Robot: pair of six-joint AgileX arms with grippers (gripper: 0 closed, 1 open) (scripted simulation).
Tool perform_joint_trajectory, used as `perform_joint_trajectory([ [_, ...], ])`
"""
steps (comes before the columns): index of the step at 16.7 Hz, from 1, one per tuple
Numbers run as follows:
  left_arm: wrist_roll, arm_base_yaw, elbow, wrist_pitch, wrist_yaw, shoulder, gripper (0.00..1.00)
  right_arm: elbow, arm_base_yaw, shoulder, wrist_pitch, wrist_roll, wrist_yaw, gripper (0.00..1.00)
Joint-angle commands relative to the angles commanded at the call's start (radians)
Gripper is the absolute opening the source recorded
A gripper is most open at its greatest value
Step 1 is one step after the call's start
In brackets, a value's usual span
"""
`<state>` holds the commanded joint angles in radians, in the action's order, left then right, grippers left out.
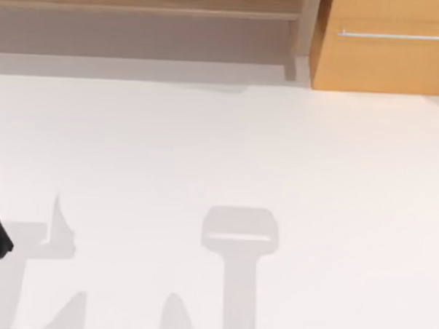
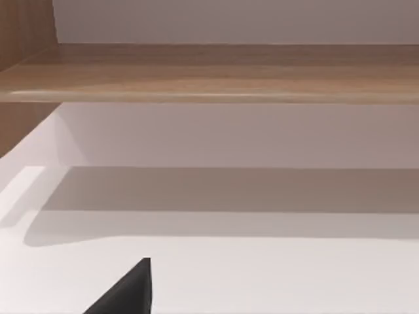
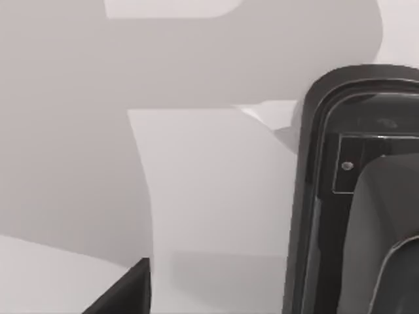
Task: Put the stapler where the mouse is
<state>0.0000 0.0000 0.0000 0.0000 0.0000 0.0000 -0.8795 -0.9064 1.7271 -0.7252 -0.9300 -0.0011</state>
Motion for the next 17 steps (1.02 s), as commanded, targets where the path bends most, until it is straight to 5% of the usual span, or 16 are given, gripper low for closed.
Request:
perform_joint_trajectory([
  [2,0.0,0.0,0.0,0.0,0.0,0.0,1.0,0.0,0.0,0.0,0.0,0.0,0.0,1.0],
  [15,0.0,0.0,0.0,0.0,0.0,0.0,1.0,0.0,0.0,0.0,0.0,0.0,0.0,0.02],
  [17,0.0,0.0,0.0,0.0,0.0,0.0,1.0,0.0,0.0,0.0,0.0,0.0,0.0,0.0],
])
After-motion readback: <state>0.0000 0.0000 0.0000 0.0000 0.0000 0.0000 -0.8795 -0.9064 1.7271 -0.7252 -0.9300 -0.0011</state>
